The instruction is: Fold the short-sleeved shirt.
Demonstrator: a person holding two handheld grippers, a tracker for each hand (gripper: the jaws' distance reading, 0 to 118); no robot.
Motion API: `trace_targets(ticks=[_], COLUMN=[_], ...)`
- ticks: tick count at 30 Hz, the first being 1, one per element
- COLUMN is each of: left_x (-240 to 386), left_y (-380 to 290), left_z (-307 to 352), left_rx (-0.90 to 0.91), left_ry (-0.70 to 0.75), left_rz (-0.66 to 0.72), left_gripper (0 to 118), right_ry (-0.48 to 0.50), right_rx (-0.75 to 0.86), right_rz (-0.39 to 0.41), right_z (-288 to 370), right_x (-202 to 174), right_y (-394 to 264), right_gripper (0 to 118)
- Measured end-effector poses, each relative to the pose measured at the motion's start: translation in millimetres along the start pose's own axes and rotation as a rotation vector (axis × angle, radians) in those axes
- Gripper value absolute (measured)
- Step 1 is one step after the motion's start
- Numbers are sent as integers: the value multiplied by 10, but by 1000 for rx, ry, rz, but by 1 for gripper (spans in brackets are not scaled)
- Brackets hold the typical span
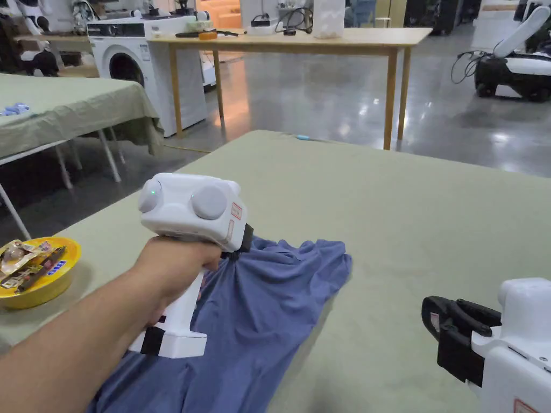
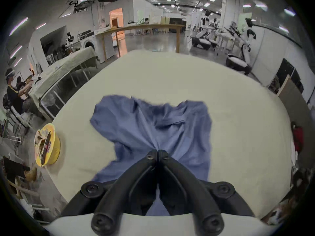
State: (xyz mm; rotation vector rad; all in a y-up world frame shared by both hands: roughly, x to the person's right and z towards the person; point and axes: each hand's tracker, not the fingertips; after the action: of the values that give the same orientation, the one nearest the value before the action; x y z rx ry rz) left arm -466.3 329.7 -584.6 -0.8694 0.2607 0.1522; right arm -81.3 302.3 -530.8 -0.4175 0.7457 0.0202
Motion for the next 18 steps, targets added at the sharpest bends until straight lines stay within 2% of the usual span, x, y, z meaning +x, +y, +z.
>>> trace_targets(ticks=[9, 14, 18], left_x=[1225, 2095, 2800], left_y=[342, 487, 433], left_z=[1128, 1629, 1750], left_rx=[190, 271, 268], left_ry=[-205, -317, -410], left_rz=[-176, -312, -389], left_gripper=[0, 0, 0], right_ry=[-101, -225, -345], right_rx=[107, 190, 218], right_rz=[-33, -28, -9], right_z=[641, 1274, 1784], right_x=[297, 586, 860], right_y=[242, 398, 458], right_gripper=[0, 0, 0])
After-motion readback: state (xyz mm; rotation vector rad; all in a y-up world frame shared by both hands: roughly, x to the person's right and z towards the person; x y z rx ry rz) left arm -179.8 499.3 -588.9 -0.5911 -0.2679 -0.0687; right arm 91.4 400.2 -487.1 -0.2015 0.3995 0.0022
